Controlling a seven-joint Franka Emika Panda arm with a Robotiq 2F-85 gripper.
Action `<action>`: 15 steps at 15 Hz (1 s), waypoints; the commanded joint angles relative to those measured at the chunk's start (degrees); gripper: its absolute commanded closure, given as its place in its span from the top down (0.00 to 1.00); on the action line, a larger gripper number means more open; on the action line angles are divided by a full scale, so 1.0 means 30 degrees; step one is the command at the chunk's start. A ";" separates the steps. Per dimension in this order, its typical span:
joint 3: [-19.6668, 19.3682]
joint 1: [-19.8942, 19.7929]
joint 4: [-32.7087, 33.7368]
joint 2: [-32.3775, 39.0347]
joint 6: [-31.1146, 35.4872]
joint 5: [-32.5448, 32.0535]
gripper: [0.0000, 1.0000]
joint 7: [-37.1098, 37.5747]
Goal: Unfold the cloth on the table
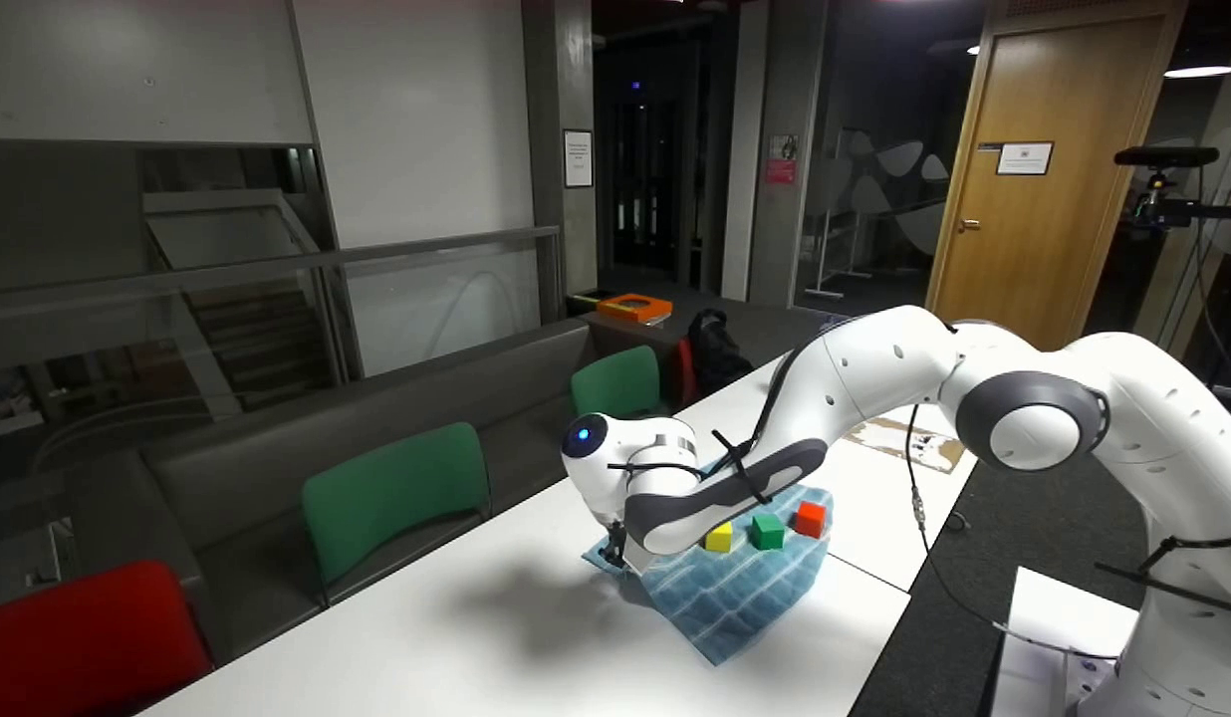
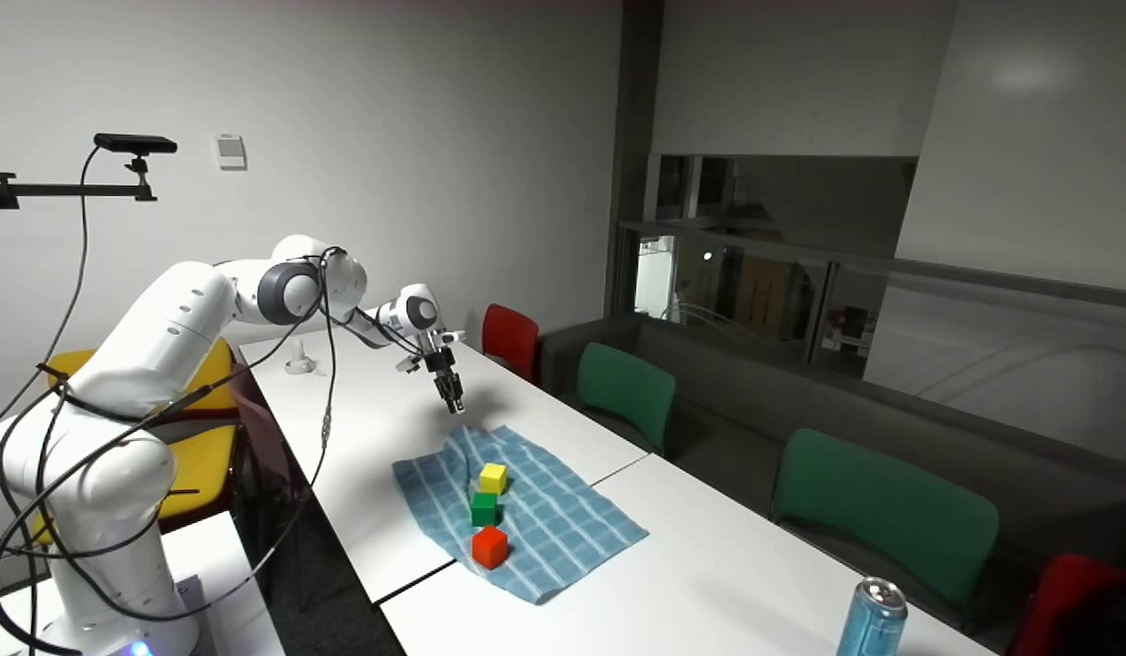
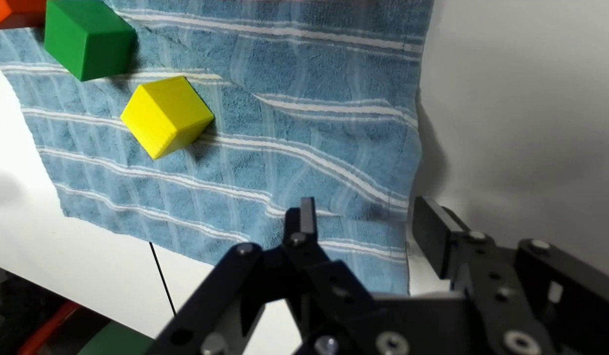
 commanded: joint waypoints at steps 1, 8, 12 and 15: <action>0.0148 -0.0043 -0.1433 -0.1517 0.1199 -0.0669 0.88 -0.0044; -0.0159 0.0138 -0.6469 -0.5891 0.5341 -0.1832 1.00 0.3502; 0.0075 -0.0332 -0.9641 -0.8159 0.7521 -0.3441 1.00 0.4392; 0.0328 -0.1096 -1.2329 -0.9563 0.9556 -0.4492 1.00 0.4465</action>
